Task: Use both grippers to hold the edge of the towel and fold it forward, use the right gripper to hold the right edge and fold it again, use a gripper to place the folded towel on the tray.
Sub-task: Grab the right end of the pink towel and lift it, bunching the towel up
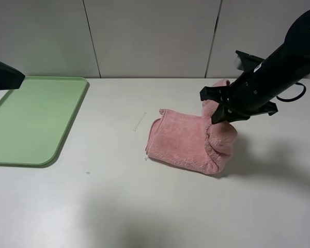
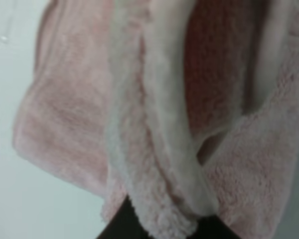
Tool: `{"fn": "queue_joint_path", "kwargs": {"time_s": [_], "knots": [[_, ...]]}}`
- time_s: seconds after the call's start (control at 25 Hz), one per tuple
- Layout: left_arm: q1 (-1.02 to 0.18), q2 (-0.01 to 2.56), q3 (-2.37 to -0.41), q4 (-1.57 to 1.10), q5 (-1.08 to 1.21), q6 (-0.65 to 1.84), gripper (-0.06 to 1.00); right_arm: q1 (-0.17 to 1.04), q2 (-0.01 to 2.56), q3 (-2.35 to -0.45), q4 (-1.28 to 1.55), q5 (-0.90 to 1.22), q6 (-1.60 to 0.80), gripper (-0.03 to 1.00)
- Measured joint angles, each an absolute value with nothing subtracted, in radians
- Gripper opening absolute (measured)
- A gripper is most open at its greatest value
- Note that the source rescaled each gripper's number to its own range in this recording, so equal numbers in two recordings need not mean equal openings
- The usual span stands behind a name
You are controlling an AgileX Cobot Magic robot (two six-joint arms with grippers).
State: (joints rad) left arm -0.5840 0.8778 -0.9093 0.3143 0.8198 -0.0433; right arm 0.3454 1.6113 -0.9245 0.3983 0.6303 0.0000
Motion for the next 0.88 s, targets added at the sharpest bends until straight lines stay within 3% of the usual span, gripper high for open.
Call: {"fn": "queue_joint_path", "kwargs": {"time_s": [0.56,0.88], "knots": [[-0.584,0.878,-0.909,0.314,0.820,-0.043,1.00,0.490,1.611,-0.940,0.256,0.522,0.193,0.08],[-0.584,0.878,-0.909,0.314,0.820,-0.044,1.00,0.508,1.696,-1.002,0.234,0.531,0.231,0.08]]}}
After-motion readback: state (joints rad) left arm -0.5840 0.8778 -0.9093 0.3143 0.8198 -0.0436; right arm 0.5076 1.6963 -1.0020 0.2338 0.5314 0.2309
